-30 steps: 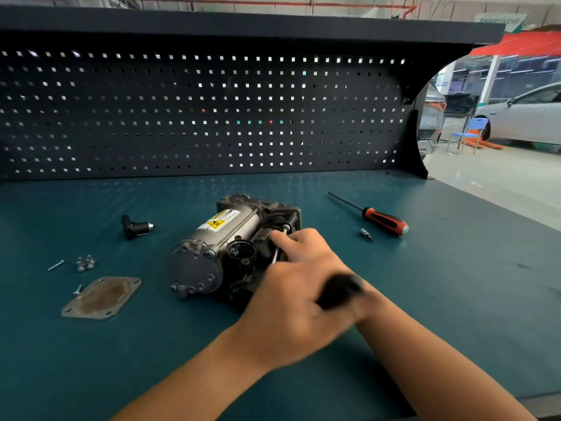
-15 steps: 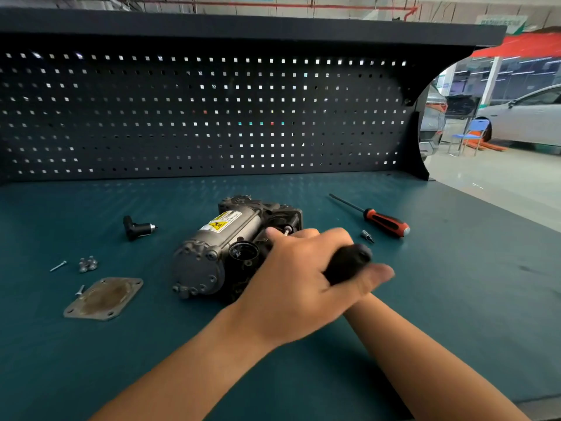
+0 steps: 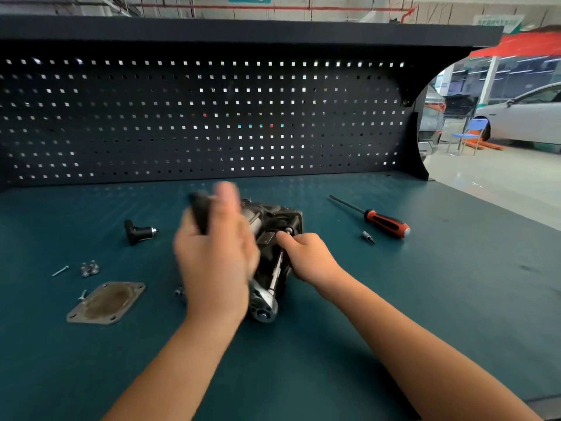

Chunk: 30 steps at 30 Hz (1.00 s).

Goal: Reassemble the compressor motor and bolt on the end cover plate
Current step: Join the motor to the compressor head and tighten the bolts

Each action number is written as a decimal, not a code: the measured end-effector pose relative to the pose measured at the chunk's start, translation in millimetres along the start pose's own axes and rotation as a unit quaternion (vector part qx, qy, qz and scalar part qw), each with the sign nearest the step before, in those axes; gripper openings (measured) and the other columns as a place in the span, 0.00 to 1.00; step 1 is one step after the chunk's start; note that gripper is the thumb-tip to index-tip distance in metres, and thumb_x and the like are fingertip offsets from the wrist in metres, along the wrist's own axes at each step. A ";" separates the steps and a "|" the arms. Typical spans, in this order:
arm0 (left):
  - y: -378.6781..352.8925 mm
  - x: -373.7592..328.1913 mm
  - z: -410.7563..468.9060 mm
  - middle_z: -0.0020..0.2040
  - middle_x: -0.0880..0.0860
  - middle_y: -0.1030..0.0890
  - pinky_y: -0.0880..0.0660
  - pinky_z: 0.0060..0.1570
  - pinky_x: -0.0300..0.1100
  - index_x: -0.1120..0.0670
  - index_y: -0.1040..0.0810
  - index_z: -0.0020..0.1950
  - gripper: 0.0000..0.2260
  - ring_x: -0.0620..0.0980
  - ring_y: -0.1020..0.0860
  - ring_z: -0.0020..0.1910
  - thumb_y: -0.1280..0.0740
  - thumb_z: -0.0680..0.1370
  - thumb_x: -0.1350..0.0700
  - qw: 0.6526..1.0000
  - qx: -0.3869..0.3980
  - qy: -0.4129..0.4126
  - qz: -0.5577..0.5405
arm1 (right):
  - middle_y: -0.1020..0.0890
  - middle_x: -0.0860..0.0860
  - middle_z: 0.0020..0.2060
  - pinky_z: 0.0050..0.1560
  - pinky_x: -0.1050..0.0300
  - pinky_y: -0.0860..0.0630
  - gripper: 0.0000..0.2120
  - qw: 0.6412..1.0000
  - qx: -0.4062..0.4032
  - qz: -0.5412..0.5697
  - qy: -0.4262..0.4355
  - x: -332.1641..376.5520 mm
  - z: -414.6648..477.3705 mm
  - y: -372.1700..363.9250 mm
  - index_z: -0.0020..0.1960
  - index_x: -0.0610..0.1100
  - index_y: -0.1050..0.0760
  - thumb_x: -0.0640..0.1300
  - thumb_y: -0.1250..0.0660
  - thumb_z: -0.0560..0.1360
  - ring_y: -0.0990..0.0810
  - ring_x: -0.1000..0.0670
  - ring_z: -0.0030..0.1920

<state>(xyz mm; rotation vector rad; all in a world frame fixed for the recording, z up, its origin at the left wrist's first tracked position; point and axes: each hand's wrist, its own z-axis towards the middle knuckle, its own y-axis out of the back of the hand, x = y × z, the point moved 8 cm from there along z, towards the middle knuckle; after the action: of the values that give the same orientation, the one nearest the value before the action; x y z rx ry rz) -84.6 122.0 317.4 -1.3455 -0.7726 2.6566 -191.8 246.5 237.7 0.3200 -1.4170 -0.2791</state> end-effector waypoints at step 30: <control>-3.7 5.9 -6.4 0.21 0.44 0.35 0.40 0.20 0.33 0.49 0.32 0.29 0.15 0.42 0.38 0.20 0.31 0.70 0.46 0.999 0.005 -0.014 -0.031 | 0.39 0.57 0.18 0.25 0.60 0.42 0.23 0.999 -0.011 -0.030 0.030 -1.2 6.7 7.1 0.28 0.44 0.44 0.49 0.40 0.78 0.41 0.54 0.24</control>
<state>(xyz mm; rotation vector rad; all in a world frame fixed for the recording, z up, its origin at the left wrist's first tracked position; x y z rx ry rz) -83.9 129.5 311.6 -1.2641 -0.7889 2.6331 -198.7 253.2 240.1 0.3515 -1.3465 -0.3313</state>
